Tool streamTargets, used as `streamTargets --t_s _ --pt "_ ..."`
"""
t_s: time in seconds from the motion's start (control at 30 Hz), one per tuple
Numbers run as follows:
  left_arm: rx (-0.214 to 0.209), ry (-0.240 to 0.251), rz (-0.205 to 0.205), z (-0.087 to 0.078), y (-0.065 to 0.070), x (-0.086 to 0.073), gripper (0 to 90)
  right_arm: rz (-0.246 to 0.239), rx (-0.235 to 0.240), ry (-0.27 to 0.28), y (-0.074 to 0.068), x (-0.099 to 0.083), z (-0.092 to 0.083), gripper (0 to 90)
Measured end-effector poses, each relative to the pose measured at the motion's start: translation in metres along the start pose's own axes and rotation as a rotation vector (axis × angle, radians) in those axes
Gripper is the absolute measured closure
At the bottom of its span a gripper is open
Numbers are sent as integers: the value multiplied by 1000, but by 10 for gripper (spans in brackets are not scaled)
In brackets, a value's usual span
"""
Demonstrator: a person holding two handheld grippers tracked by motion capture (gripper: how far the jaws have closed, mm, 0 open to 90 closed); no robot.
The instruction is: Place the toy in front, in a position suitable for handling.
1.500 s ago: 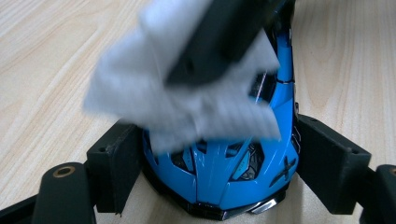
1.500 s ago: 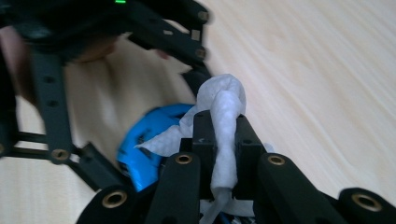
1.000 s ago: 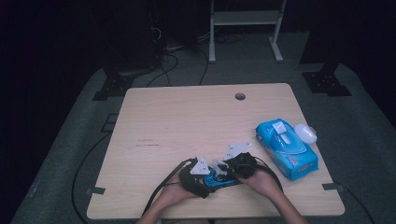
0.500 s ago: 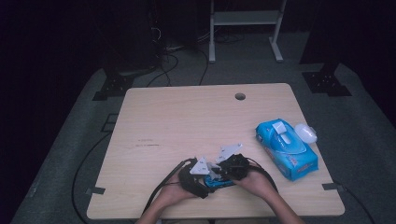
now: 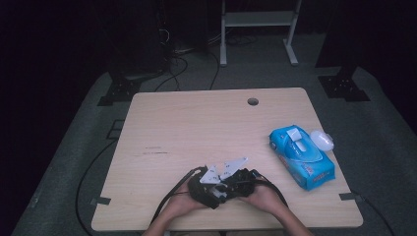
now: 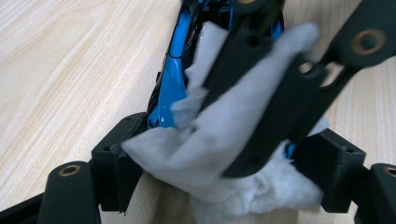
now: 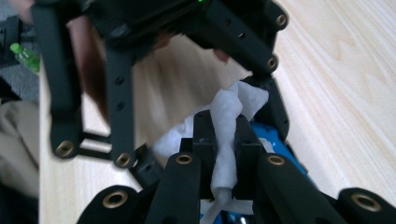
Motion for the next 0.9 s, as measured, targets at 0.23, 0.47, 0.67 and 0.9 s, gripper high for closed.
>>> streamTargets --t_s 0.23,0.47,0.67,0.9 --pt "0 2 1 0 0 0 232 41 -5 10 11 -20 -24 829" --pt "1 4 -1 0 0 0 232 44 -25 22 12 -29 -32 828" --pt "2 2 3 0 0 0 233 -34 -22 20 0 -11 -13 828" --pt "1 8 1 0 0 0 233 -37 -5 -1 6 -15 -18 828"
Point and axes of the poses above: each handheld gripper's, and its own axes: z roughly forward along the jaws, x roughly out of its top, y roughly to its right, the point moved 4 cm from there along z, roughly forward along the jaws, and after that the axes turned 10 degrees about -x, right-handed, at the moved point
